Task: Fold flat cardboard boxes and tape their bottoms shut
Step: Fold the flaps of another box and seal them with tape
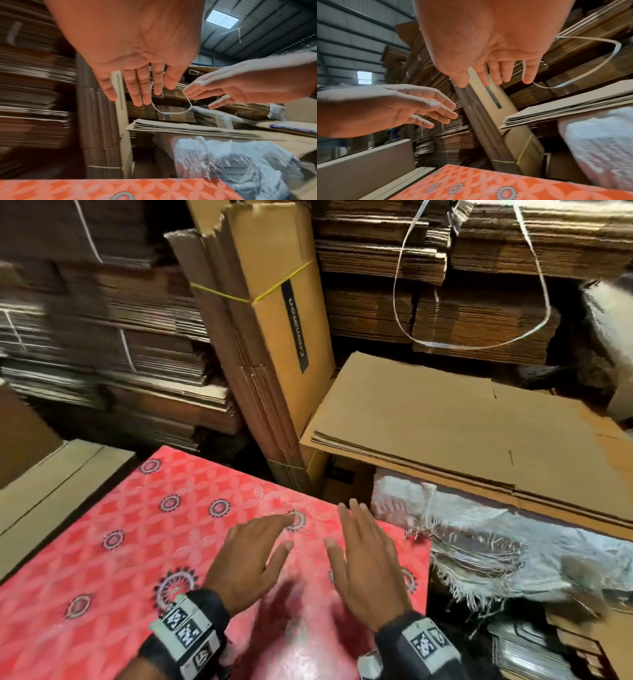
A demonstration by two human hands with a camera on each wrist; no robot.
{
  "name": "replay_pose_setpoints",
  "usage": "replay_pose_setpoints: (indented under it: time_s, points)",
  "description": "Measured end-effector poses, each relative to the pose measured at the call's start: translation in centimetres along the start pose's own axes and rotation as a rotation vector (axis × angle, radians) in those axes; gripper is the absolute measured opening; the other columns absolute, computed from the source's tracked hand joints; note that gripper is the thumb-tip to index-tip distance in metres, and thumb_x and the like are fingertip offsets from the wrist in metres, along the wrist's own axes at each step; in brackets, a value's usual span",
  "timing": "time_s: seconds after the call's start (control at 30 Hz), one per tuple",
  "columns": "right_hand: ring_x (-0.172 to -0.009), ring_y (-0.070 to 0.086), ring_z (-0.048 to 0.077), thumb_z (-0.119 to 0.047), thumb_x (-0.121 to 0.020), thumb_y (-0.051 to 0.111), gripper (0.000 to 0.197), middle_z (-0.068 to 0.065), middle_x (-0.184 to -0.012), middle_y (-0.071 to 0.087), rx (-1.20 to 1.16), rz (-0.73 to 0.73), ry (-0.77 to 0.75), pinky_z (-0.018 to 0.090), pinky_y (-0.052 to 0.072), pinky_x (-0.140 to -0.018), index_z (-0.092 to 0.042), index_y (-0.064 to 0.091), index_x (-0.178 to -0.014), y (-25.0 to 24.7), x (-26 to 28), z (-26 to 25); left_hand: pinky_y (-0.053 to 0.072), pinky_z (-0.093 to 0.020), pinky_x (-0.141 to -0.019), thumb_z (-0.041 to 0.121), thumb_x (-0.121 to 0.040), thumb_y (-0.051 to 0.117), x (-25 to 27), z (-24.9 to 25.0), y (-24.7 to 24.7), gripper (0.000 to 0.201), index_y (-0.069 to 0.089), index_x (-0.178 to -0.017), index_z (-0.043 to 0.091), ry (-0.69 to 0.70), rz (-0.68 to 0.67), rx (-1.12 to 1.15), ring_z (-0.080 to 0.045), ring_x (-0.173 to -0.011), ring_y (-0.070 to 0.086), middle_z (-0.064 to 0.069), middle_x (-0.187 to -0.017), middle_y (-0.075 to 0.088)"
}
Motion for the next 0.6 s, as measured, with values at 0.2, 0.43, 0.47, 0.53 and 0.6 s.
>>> replay_pose_setpoints:
  time_s: [0.2,0.43,0.47,0.53,0.6]
  points:
    - [-0.143,0.046,0.026,-0.047,-0.101,0.039,0.06,0.008,-0.154,0.049,-0.021,0.078,-0.144,0.036,0.034,-0.114,-0.011,0.052,-0.147,4.6,-0.2,-13.5,0.032,-0.014,-0.105,0.026,-0.101,0.04,7.9,-8.8,-8.1,0.04,0.06,-0.134,0.017,-0.075,0.164,0.134,-0.016,-0.119,0.055,0.0,-0.13,0.065]
    - [-0.143,0.045,0.026,-0.061,-0.102,0.024,0.075,0.009,-0.156,0.047,-0.114,0.002,-0.361,0.041,0.041,-0.113,-0.009,0.05,-0.149,16.8,-3.3,-38.2,0.04,-0.029,-0.105,0.037,-0.103,0.04,25.1,-27.4,-20.4,0.039,0.055,-0.138,0.028,-0.312,0.296,0.065,-0.011,-0.124,0.056,0.011,-0.137,0.06]
    - [-0.143,0.045,0.028,-0.062,-0.101,0.023,0.077,0.009,-0.157,0.046,-0.111,-0.038,-0.385,0.043,0.041,-0.113,-0.009,0.049,-0.15,18.7,-3.4,-41.8,0.041,-0.029,-0.104,0.036,-0.101,0.041,28.0,-29.8,-22.2,0.039,0.057,-0.136,0.027,-0.359,0.327,0.043,-0.012,-0.121,0.058,0.008,-0.134,0.062]
    - [-0.139,0.05,0.032,-0.063,-0.101,0.022,0.079,0.013,-0.153,0.05,-0.143,-0.103,-0.448,0.046,0.042,-0.11,-0.007,0.052,-0.147,21.5,-3.2,-48.7,0.041,-0.025,-0.105,0.038,-0.099,0.042,33.5,-33.8,-25.9,0.042,0.062,-0.132,0.023,-0.473,0.364,0.024,-0.014,-0.12,0.059,0.005,-0.129,0.065]
    - [-0.144,0.045,0.028,-0.068,-0.097,0.019,0.083,0.009,-0.157,0.045,-0.185,-0.141,-0.496,0.043,0.04,-0.113,-0.013,0.046,-0.152,23.5,-3.3,-55.0,0.04,-0.019,-0.103,0.039,-0.098,0.043,38.3,-37.3,-29.4,0.041,0.063,-0.13,0.024,-0.574,0.417,0.022,-0.01,-0.116,0.059,0.01,-0.126,0.065]
Point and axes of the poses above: each hand's wrist, its own x-axis away from the middle knuckle, its own y-axis out of the palm, z = x × y, the point moved 6 cm from there along -x, towards the middle knuckle
